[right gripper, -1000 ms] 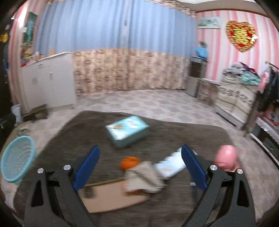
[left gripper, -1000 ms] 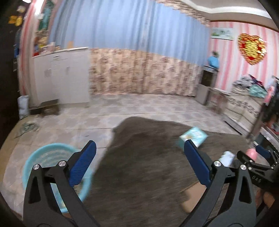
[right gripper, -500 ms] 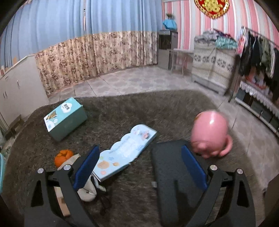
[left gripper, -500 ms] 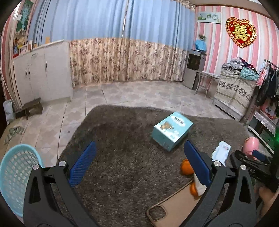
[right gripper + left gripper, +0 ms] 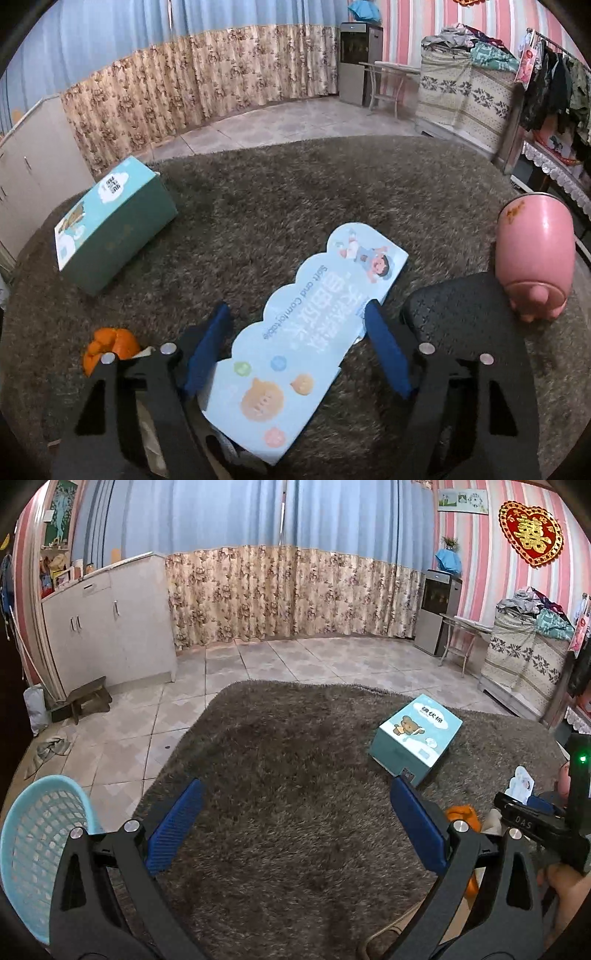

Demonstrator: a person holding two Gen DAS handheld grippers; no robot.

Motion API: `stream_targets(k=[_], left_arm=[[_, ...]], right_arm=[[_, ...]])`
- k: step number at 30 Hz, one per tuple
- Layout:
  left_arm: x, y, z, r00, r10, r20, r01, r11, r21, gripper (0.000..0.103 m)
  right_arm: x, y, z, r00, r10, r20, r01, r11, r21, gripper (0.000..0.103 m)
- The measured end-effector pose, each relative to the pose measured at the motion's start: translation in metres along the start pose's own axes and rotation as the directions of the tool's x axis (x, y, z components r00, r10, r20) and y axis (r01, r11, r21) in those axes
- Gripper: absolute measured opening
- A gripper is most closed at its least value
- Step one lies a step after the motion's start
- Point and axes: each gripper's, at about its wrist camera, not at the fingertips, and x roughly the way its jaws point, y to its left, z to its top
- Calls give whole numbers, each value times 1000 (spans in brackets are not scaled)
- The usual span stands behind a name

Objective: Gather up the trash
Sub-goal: 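Grasp the blue printed card with the right tool, then grasp the beige cloth with the left tool while the right tool holds the card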

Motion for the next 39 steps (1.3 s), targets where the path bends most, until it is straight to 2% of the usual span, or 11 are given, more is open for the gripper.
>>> stream_targets(k=[2,4,9,18,21,24,27,31,35,37,39], left_arm=[[6,-5,-2,1000,-2,-6,2,1000,9,97],[13,-12,-6,1000,-6,-21,6,1000,21,97],[21,-24,-11,998,-37,-58,38,999,7,97],[24,-39,-17,992,-87,-90,87,996,0,97],[21,-53,-21,988,-117,-100,119,993,12,97],[18,-75,-28,975,-181,-125,185,982,21,97],[17,-95,-35,963,-224,-151,232,972,37,97],[14,-121,-46,956,-244,-164,259,963,74,97],[11,-148,-59,957,-231,-174,260,951,165,82],[12,-157,-64,953,-240,-184,274,942,192,68],[14,-159,-65,945,-256,-201,294,936,191,44]], right_arm=[[-3,6,-5,999,21,-28,-22,1000,-18,58],[-6,7,-11,999,0,-40,-2,999,-43,58],[-8,0,-16,997,26,-75,-27,999,-19,59],[-14,-19,-18,991,131,-24,-130,991,31,55],[-25,-32,-12,992,122,22,-123,991,59,55],[-37,-50,-8,994,89,64,-95,992,86,55],[-42,-71,-7,995,60,83,-70,990,123,55],[-45,-84,-9,995,39,94,-53,988,144,55],[-46,-87,-8,994,47,102,-62,986,156,55],[-46,-86,-5,993,53,105,-69,985,156,55],[-47,-83,-6,992,58,109,-74,985,155,55]])
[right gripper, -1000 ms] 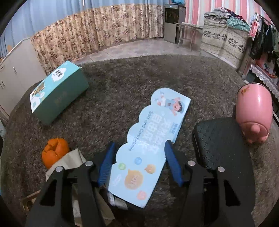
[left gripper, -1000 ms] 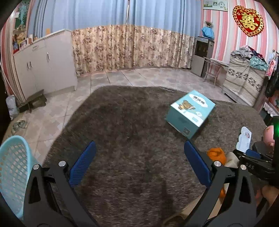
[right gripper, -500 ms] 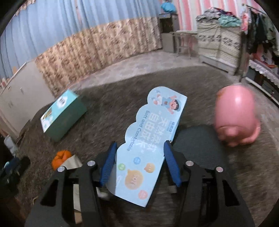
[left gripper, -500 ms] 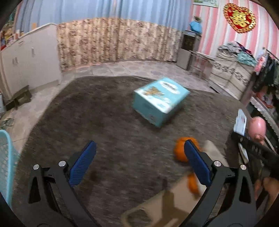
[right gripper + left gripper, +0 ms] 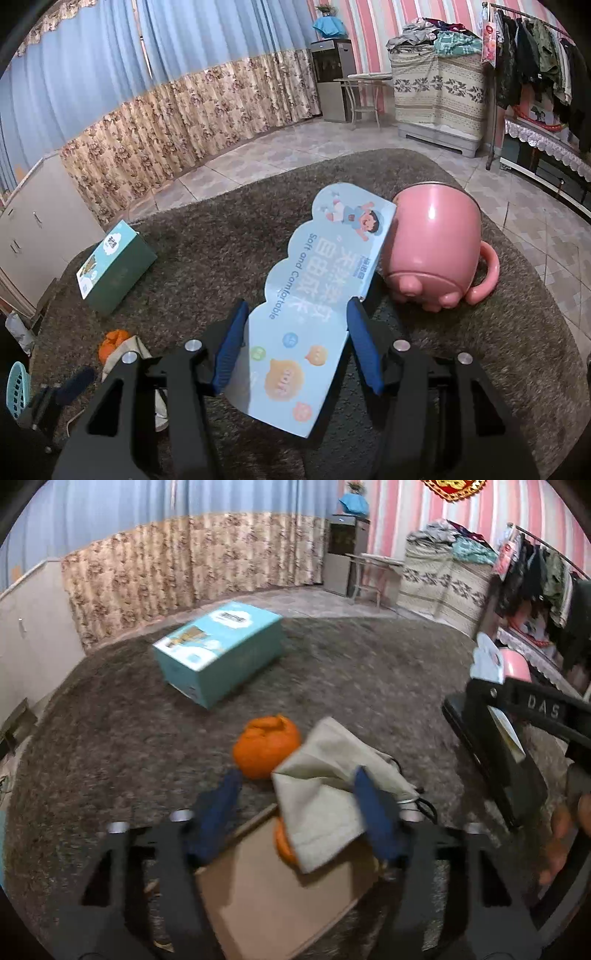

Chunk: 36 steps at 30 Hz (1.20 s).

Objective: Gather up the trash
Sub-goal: 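Grasp the beige cloth with the left tool while the right tool holds the card, then carry the beige cloth and blue card over the light-blue basket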

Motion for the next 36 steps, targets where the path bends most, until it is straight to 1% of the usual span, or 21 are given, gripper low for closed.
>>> stream_targets(k=[1,2,3,4,8,11,15,17,23,25,27,30,31,33,36], left_arm=[[0,1,0,1000,-20,-2,20,1000,-5,38],[-3,3,0,1000,-25,4,25,1000,-10,33],[-6,3,0,999,-26,20,26,1000,-11,23],[-8,3,1,999,-29,28,30,1000,-10,17],[-19,7,3,997,-66,49,67,997,-25,10],[-26,8,5,996,-61,66,62,998,-14,6],[-36,16,8,996,-38,80,38,999,-11,6],[-48,25,11,994,-22,105,24,1000,-19,5],[-83,65,15,986,34,162,-23,997,-74,5],[-98,78,15,981,69,179,-54,995,-85,5],[-114,93,16,975,99,198,-79,991,-104,5],[-135,116,16,966,123,227,-91,985,-148,5],[-144,125,14,961,141,236,-104,981,-161,5],[-158,139,7,952,188,242,-149,974,-168,4],[-173,160,-6,943,242,228,-203,962,-180,5]], right_arm=[[0,2,0,1000,2,2,-2,1000,-3,55],[0,2,-1,1000,3,3,-3,1000,-4,55],[-1,3,-2,1000,4,4,-4,1000,-5,55],[-2,4,-3,1000,5,6,-5,1000,-5,55],[-4,9,-3,1000,6,14,-6,1000,-16,55],[-7,11,-5,1000,8,20,-8,1000,-15,55],[-12,14,-5,999,11,31,-10,999,-30,55],[-14,19,-5,999,13,38,-12,999,-37,55],[-23,43,-4,998,41,55,-37,996,-79,55],[-27,53,-4,997,56,61,-50,994,-94,55],[-32,69,-4,995,79,68,-71,991,-109,55],[-38,93,-8,991,115,68,-105,985,-135,55],[-40,108,-11,989,135,66,-123,980,-156,55],[-43,125,-14,985,158,64,-145,973,-180,55],[-51,157,-22,977,204,64,-185,957,-225,55]])
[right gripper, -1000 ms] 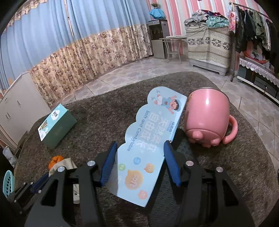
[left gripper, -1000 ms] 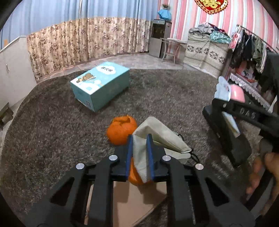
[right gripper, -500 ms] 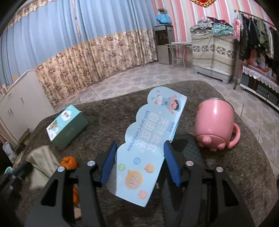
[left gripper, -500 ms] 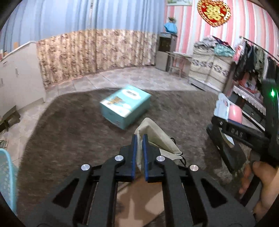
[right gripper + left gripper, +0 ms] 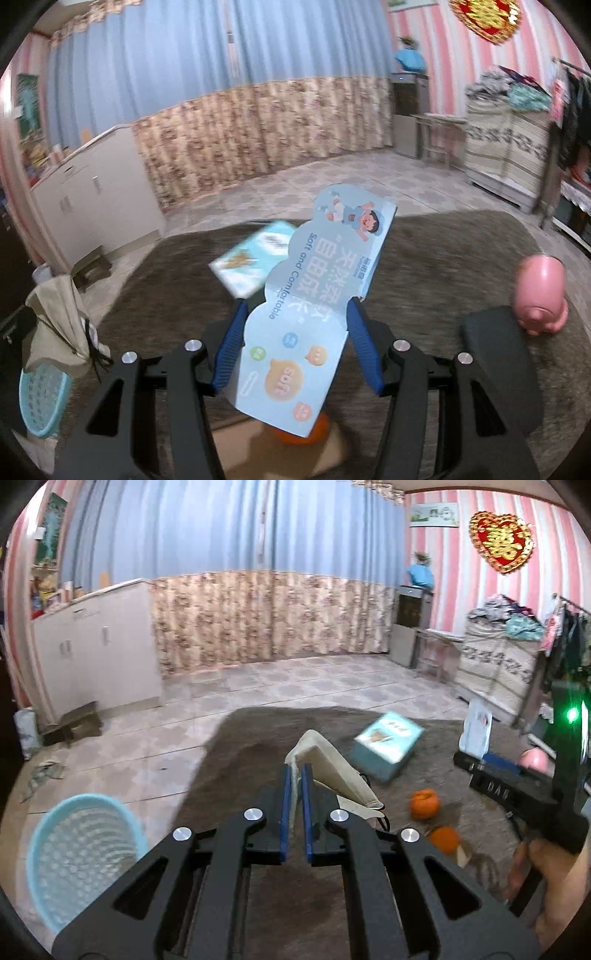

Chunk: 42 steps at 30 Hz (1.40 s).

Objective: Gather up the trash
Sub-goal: 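Carry the beige cloth and blue card over the light-blue basket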

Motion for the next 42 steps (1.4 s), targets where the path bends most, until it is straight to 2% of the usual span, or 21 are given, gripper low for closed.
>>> stream_targets(k=[9,19,26,34,42], left_arm=[[-22,96,-23,989,148,-17,-149,985,-87,4],[-35,168,-27,965,261,14,-256,955,-152,4],[-37,194,-33,950,313,6,-308,936,-170,4],[-39,216,-41,928,372,5,-367,919,-146,4],[-40,240,-44,922,386,1,-381,911,-155,5]], right_arm=[[-5,90,-11,994,111,-5,-110,987,-118,55],[-4,165,-32,980,193,-46,-198,958,-208,55],[-7,206,-45,975,218,-49,-223,941,-255,55],[-11,243,-53,963,264,-55,-269,917,-293,55],[-11,277,-63,948,307,-79,-316,892,-324,55]])
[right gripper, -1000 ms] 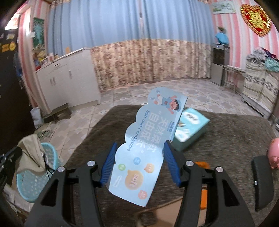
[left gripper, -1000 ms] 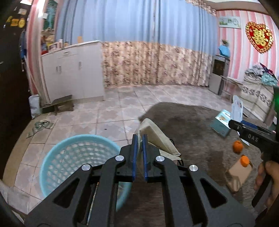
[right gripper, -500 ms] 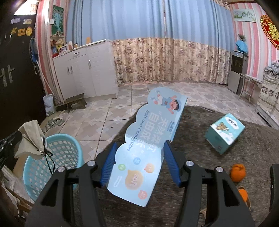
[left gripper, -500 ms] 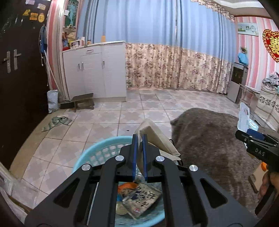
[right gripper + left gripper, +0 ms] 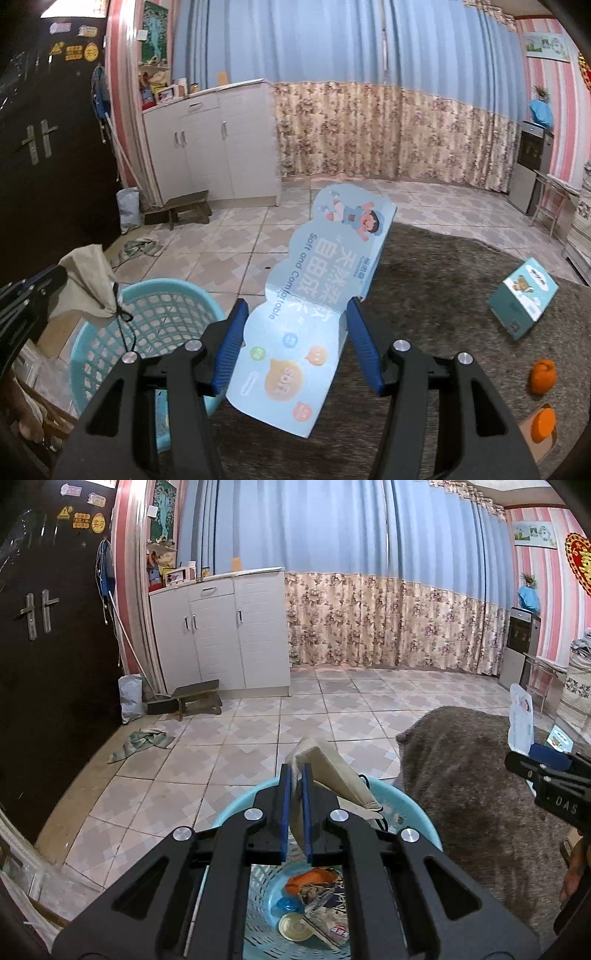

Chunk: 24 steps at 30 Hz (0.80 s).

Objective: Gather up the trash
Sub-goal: 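Carry the beige cloth and blue card over the light-blue basket, then open the left tool to drop the beige cloth into the basket, then lower the blue card into the basket and open the right tool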

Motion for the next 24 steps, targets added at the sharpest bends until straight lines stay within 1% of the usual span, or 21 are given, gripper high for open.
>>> stream_targets(k=[1,2,3,4,5,6,8,9,12,14,20,24], left_arm=[[1,3,-1,1000,0,-3,0,1000,-4,6],[1,7,-1,1000,-3,-8,3,1000,-9,10],[3,10,-2,1000,-7,-17,7,1000,-11,25],[3,11,-3,1000,-2,-19,2,1000,-12,35],[3,12,-3,1000,7,-14,-7,1000,-12,48],[2,13,-3,1000,12,-8,-12,1000,-10,54],[1,14,-3,1000,14,-5,-14,1000,0,58],[0,15,-2,1000,25,-3,-25,1000,0,65],[-4,24,-2,998,59,6,-59,998,-35,78],[-6,31,-2,998,64,4,-64,996,-58,82],[-12,45,-7,995,100,-7,-100,993,-63,83],[-14,57,-12,992,122,-21,-123,989,-75,88]], right_arm=[[2,4,0,1000,9,-3,-9,1000,-4,55],[3,7,-2,1000,16,-6,-16,1000,-9,55],[5,9,-2,1000,18,-9,-18,1000,-12,55],[7,12,-3,1000,20,-13,-20,1000,-17,55],[8,16,-4,1000,21,-16,-22,1000,-20,55],[9,17,-5,1000,23,-19,-23,999,-23,55],[10,21,-6,999,26,-23,-27,999,-28,55],[11,22,-6,999,27,-25,-28,999,-31,55],[14,31,-7,999,32,-29,-33,998,-53,55],[16,39,-9,999,36,-35,-39,996,-77,55],[23,61,-16,997,51,-61,-59,991,-123,55],[30,81,-17,994,75,-78,-87,983,-160,55]])
